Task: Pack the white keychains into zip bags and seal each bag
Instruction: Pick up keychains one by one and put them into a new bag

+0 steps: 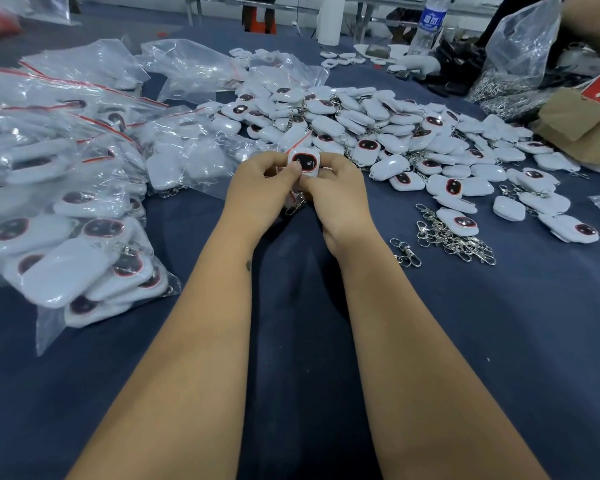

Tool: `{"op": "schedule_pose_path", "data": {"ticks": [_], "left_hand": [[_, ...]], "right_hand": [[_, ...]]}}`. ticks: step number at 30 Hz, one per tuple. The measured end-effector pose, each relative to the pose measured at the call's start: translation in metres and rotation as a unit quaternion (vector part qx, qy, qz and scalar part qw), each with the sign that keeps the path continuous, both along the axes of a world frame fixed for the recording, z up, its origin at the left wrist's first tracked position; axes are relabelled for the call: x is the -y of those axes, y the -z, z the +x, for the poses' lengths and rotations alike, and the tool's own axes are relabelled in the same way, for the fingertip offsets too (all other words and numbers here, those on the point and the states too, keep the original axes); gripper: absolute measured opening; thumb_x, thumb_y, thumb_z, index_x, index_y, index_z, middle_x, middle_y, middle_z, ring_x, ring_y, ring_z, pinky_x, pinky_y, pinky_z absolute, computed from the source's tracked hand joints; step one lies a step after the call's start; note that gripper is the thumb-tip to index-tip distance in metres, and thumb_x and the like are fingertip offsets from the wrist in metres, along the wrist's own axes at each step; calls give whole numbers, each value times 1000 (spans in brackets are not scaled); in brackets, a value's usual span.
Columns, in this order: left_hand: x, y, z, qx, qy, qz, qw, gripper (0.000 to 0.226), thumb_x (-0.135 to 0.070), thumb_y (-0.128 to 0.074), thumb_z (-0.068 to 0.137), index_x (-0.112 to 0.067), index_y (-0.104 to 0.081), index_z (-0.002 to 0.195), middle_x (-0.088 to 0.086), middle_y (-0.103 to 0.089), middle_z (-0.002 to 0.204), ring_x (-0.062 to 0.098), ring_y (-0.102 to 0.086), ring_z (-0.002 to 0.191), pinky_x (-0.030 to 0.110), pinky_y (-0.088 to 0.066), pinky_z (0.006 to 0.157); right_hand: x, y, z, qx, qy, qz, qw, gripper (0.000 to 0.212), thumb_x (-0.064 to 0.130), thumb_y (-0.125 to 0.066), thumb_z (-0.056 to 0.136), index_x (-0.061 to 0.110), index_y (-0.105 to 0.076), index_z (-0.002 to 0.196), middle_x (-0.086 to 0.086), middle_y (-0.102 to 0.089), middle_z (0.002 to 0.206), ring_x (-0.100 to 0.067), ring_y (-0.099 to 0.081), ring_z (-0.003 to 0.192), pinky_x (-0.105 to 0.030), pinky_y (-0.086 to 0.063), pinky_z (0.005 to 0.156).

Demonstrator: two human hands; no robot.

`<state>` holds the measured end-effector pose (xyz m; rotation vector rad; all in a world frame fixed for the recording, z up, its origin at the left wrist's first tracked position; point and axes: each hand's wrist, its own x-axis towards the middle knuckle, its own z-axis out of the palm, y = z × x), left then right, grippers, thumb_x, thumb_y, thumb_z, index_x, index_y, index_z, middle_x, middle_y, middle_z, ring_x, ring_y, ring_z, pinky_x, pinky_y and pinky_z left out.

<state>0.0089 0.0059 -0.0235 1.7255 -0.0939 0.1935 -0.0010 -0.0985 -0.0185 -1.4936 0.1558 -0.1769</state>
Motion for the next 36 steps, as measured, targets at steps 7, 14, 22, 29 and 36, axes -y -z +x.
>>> {"op": "schedule_pose_path", "data": {"ticks": [7,14,22,29,36], "left_hand": [[-1,1,1,-3,5,-16,1000,13,-24,-61,94,-20,-72,100,-6,-67,79,3,-59,62,18,-49,62],[-1,0,0,-13,12,-41,999,12,-19,-62,92,-17,-71,100,-2,-69,81,8,-61,65,22,-51,65],[2,0,-1,-28,3,-29,999,10,-22,-60,92,-20,-67,85,-7,-63,72,5,-55,54,18,-44,55],[2,-2,-3,-31,-7,-28,999,9,-24,-61,91,-18,-67,89,-8,-63,70,3,-54,52,15,-44,48],[2,-4,-6,-20,-8,-26,999,17,-20,-61,90,-4,-64,94,4,-62,75,13,-52,57,27,-48,57]], "right_hand": [[0,-3,-3,7,4,27,1000,20,5,-53,94,7,-66,109,-21,-67,116,-33,-65,106,-47,-53,96],[0,-4,-3,10,-5,0,1000,19,3,-51,96,3,-63,110,-23,-68,103,-25,-64,86,-49,-52,92],[-2,-2,-3,1,4,-3,1000,18,4,-51,95,6,-64,107,-23,-69,106,-29,-65,90,-56,-51,95],[-1,0,0,10,-7,16,1000,17,4,-51,92,13,-65,96,-10,-71,89,-21,-67,82,-51,-54,91],[-1,0,0,13,-11,16,1000,18,3,-52,90,11,-67,97,-14,-70,95,-21,-65,83,-39,-54,83]]}}
